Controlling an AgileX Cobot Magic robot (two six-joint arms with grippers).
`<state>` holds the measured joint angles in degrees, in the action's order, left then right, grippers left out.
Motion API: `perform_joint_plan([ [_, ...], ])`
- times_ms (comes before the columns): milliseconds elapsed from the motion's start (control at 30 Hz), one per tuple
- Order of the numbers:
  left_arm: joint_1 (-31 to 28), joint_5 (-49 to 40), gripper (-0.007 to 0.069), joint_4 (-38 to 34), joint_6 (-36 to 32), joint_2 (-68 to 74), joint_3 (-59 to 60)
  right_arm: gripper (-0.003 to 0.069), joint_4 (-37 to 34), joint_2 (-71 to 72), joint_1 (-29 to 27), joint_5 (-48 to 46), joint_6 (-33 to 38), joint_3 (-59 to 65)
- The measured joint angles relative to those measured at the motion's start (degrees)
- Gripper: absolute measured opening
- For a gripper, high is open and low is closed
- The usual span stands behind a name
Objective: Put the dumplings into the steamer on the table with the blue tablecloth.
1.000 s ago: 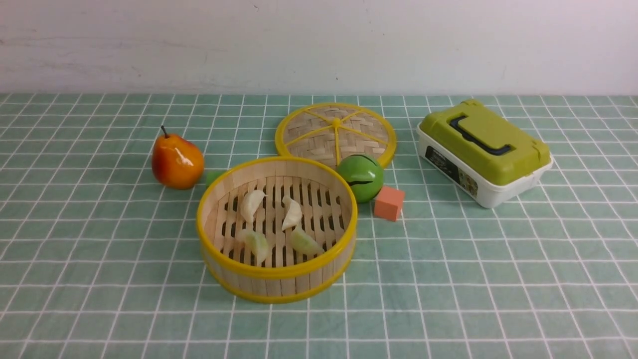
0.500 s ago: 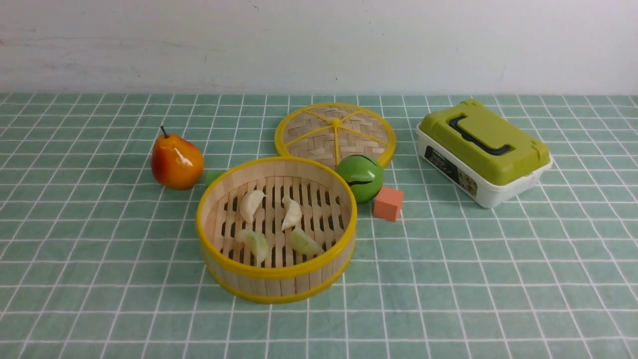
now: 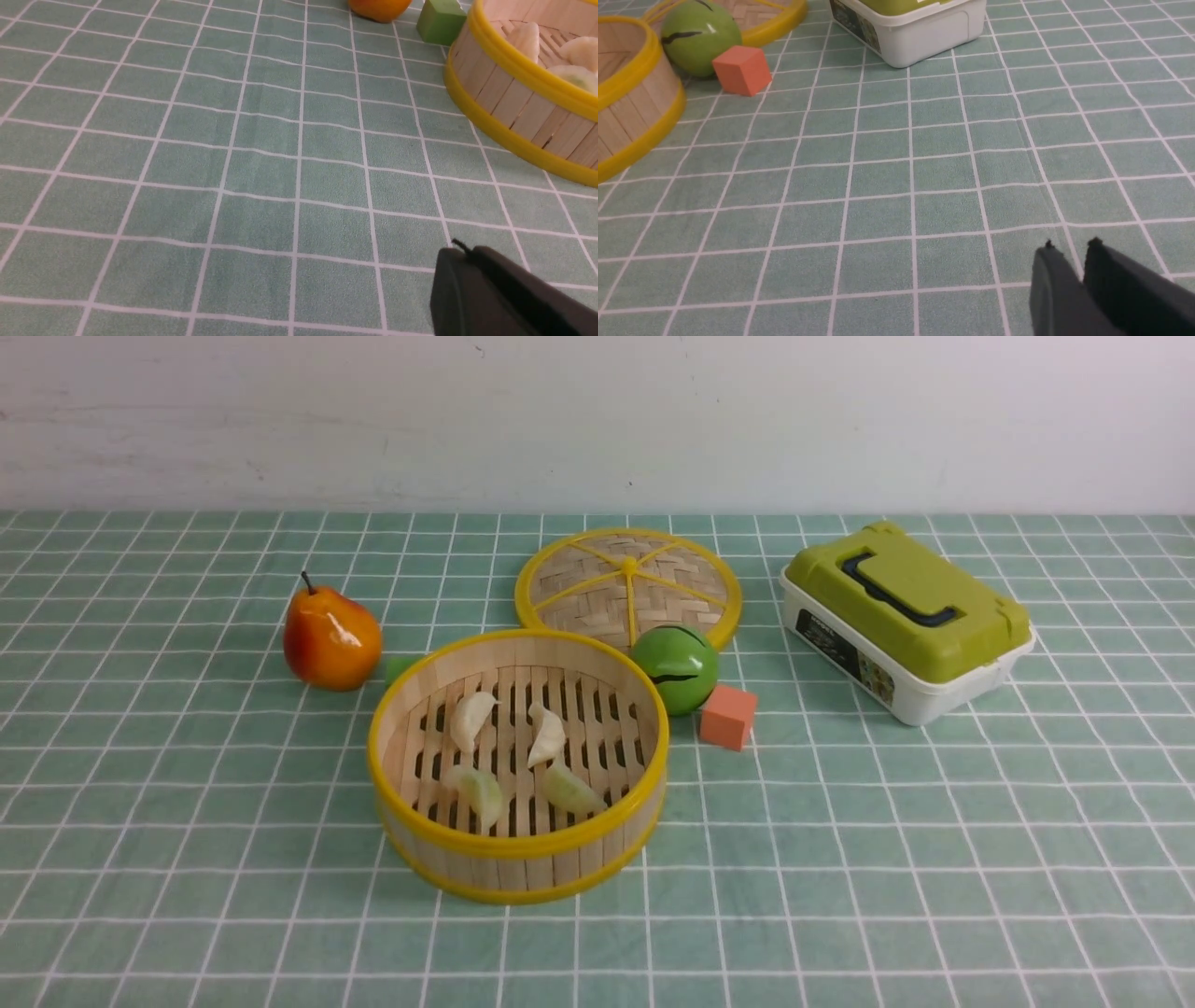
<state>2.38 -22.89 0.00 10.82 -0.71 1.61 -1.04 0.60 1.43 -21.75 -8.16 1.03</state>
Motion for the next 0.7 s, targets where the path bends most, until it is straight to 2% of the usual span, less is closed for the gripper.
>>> perform_joint_plan([
  [700, 0.0, 0.0, 0.0011, 0.0, 0.0, 0.0, 0.0, 0.0133, 0.0, 0.0, 0.0, 0.0, 0.0, 0.0],
])
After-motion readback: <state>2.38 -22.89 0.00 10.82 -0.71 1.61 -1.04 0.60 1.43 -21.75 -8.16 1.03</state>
